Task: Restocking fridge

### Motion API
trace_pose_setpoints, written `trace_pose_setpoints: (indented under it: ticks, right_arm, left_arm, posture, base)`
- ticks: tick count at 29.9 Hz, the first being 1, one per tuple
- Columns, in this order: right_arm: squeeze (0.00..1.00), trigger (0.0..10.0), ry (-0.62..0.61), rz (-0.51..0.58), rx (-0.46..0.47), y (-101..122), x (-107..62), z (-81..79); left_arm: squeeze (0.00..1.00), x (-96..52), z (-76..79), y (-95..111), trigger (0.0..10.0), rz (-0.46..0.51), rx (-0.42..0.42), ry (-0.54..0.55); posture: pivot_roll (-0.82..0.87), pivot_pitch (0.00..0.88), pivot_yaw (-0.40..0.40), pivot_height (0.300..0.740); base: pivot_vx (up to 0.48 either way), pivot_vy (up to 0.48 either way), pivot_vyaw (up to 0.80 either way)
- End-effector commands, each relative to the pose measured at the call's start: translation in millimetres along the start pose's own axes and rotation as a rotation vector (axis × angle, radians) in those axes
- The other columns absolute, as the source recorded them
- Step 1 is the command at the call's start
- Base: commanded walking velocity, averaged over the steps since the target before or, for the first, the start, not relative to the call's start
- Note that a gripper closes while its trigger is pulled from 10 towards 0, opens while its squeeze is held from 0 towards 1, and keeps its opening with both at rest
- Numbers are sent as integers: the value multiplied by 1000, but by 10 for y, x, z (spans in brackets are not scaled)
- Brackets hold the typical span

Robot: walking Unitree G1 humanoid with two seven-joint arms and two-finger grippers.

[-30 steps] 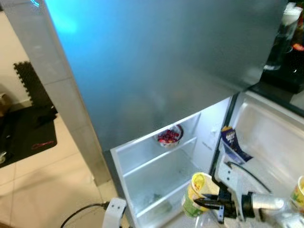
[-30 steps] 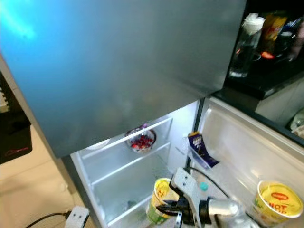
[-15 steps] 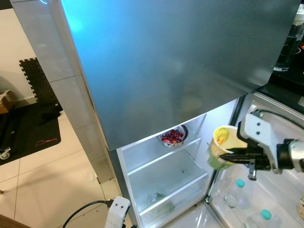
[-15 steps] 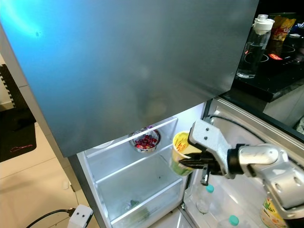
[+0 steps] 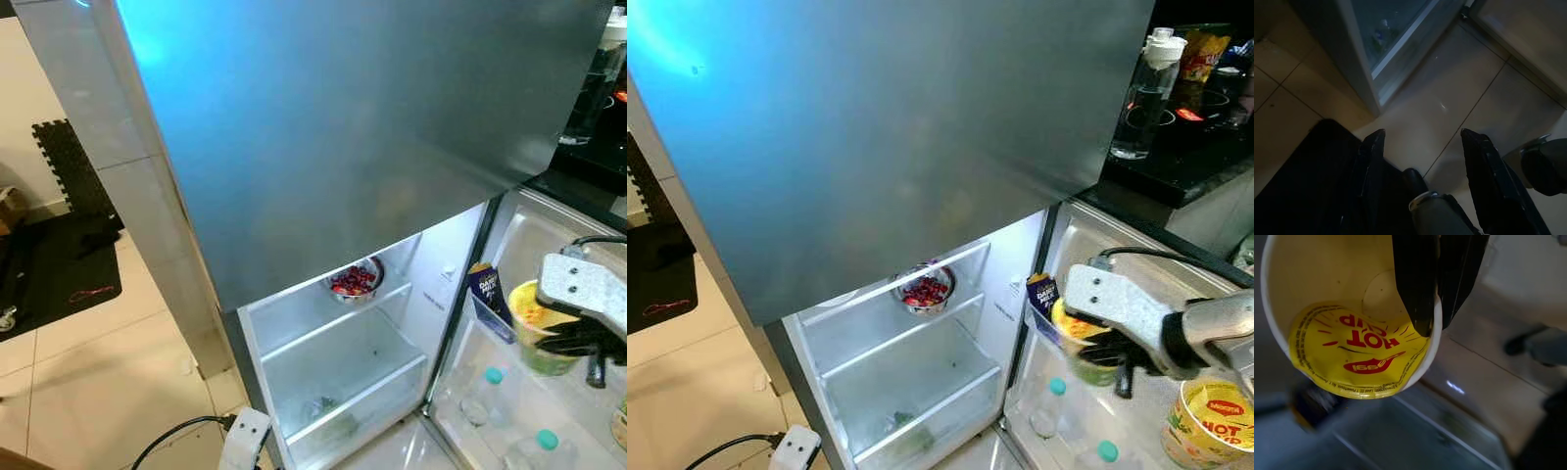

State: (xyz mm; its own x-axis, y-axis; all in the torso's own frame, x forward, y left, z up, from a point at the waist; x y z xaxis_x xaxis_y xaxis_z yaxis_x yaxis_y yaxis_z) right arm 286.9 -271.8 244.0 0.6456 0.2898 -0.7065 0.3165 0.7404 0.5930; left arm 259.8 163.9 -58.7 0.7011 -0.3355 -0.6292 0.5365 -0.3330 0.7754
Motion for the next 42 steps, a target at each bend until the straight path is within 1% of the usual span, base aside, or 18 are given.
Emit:
trace_pose_setpoints:
  ticks: [1, 3, 7, 10, 11, 12, 13, 14, 15, 16, 20, 21, 23, 25, 29, 32, 36, 42]
  right_arm:
    - [0, 10000, -20, -55, -20, -89, 44, 9]
    - [0, 10000, -26, -86, -18, -154, 75, 4]
    - [0, 10000, -33, -112, -26, -210, 134, -15]
    - [0, 10000, -89, -158, -42, -328, 245, 19]
    - [0, 10000, -89, -158, -42, -328, 245, 19]
    - [0, 10000, -133, -181, -50, -418, 344, 48]
    - [0, 10000, -148, -188, -53, -446, 383, 57]
    - [0, 10000, -148, -188, -53, -446, 383, 57]
    - [0, 10000, -168, -176, -37, -481, 481, 54]
    - [0, 10000, -168, -176, -37, -481, 481, 54]
    - [0, 10000, -229, -162, -36, -525, 642, 73]
    - [0, 10000, -254, -155, -39, -541, 705, 79]
    - [0, 10000, -259, -153, -42, -545, 720, 78]
    - [0, 10000, -284, -129, -19, -565, 822, 73]
    - [0, 10000, -291, -123, -6, -585, 873, 72]
    - [0, 10000, -277, -123, 32, -648, 936, 33]
    - [0, 10000, -270, -131, 62, -710, 963, 14]
    - [0, 10000, -306, -151, 94, -810, 953, 70]
  left_arm:
    - [0, -14, 29, -73, 10000, -25, 0, -9]
    - [0, -10, 29, -65, 10000, -25, 3, -10]
    - [0, -8, 27, -58, 10000, -25, 4, -11]
    - [0, -7, 23, -52, 10000, -25, 6, -12]
    - [0, -7, 23, -52, 10000, -25, 6, -12]
    - [0, -7, 18, -49, 10000, -25, 8, -12]
    - [0, -7, 16, -48, 10000, -25, 9, -11]
    - [0, -7, 16, -48, 10000, -25, 9, -11]
    - [0, -7, 12, -47, 10000, -26, 9, -10]
    - [0, -7, 12, -47, 10000, -26, 9, -10]
    - [0, -8, 6, -44, 10000, -26, 10, -7]
    - [0, -8, 4, -44, 10000, -26, 11, -5]
    - [0, -8, 4, -44, 10000, -26, 11, -5]
    - [0, -11, -1, -45, 10000, -26, 11, -3]
    - [0, -13, -3, -48, 10000, -27, 12, -3]
    - [0, -15, -5, -51, 10000, -28, 11, -3]
    - [0, -18, -10, -52, 10000, -29, 11, -1]
    - [0, -17, -11, -50, 10000, -28, 14, 0]
  posture:
    - [-195, 124, 47, 740]
    - [-194, 125, 48, 740]
    - [-194, 126, 51, 740]
    - [-192, 128, 54, 740]
    - [-192, 128, 54, 740]
    - [-189, 130, 54, 740]
    - [-189, 130, 54, 740]
    - [-189, 130, 54, 740]
    - [-189, 130, 54, 740]
    - [-189, 130, 54, 740]
    - [-185, 133, 54, 740]
    - [-184, 134, 53, 740]
    - [-184, 134, 53, 740]
    - [-181, 136, 52, 740]
    - [-180, 137, 51, 740]
    - [-178, 137, 50, 740]
    - [-177, 137, 49, 740]
    - [-179, 138, 52, 740]
  base:
    - [0, 0, 0]
    - [0, 0, 0]
    - [0, 0, 0]
    - [0, 0, 0]
    - [0, 0, 0]
    - [0, 0, 0]
    - [0, 0, 0]
    - [0, 0, 0]
    - [0, 0, 0]
    - [0, 0, 0]
    - [0, 0, 0]
    - [0, 0, 0]
    - [0, 0, 0]
    - [0, 0, 0]
    - [0, 0, 0]
    - [0, 0, 0]
    - [0, 0, 0]
    - [0, 0, 0]
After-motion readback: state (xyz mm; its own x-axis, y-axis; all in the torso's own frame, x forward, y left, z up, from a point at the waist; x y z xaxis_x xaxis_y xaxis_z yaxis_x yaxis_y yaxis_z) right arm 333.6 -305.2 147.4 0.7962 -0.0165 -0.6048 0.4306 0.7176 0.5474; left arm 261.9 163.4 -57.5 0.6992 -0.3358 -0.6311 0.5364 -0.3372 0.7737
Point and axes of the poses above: a point about 5 cm out from each wrist's last joint towards the gripper, its own x axis pointing out of the wrist towards the gripper, its own y axis along the axis of the wrist's last joint, z = x × y, the point moved 3 cm from there along x, pointing out of the wrist towards the gripper, and after that the axes turned 10 degrees about x, right-handed, at the moved point
